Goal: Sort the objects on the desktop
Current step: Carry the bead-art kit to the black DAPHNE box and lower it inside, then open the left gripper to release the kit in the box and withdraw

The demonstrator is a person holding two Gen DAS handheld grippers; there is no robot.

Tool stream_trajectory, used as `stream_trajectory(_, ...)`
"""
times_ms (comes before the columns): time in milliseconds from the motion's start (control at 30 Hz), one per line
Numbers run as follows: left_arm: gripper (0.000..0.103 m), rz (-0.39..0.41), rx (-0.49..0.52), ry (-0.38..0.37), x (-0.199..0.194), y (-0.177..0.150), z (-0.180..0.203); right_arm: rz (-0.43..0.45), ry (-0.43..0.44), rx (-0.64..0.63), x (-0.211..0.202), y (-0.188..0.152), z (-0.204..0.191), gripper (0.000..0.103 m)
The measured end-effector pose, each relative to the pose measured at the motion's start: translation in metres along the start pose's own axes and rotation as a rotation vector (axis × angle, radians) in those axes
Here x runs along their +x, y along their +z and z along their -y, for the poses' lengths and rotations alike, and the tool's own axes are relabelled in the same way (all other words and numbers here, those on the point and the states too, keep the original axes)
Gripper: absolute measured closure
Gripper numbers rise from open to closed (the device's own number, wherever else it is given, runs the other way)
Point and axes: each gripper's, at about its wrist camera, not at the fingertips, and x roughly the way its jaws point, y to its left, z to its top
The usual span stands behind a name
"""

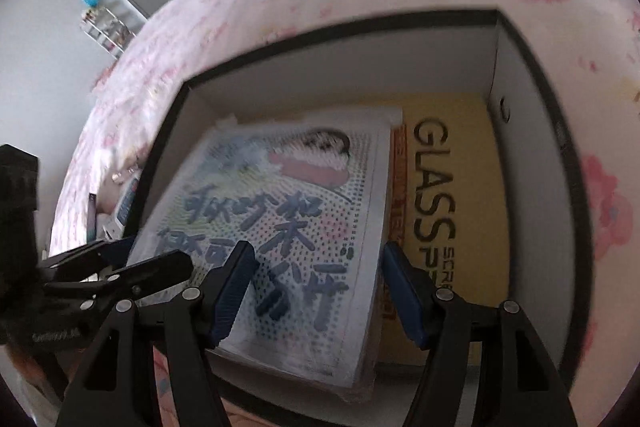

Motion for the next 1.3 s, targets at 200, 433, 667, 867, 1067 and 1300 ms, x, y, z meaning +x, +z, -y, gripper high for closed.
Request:
stream_trajectory(200,0.041,-0.024,0.000,0.071,0.002,-0.006,0.009,-0.023,-0.004,0.046,-0.002,-0.003,0.012,0.040)
stream_trajectory(433,0.046,-0.011,-0.001,0.076,0.007,-0.007,0.017,-0.035,-0.046,0.076,0.001,-0.004,0.025,0.040)
stream_trajectory(667,0.054,-0.004,0.000,0.122,0.006,-0.003,0.014,-0.114,0.004,0.095,0.017,0.005,0.019,0.040)
stream_trajectory(867,0.054,0.004,0.000,0.163,0.003,-0.001,0.011,-0.147,0.030,0.043,0.024,0.010,0.008,0.041)
stream_trajectory(1067,0.055,0.001,0.032,0.146,0.006,-0.001,0.021,-0.053,0.018,0.077,0.002,0.009,0.014,0.041)
stream_trajectory(1300,0.055,-0.018,0.069,0.124,0.016,0.004,0.035,-0.027,0.078,0.210,-0.010,0.007,0.043,0.041)
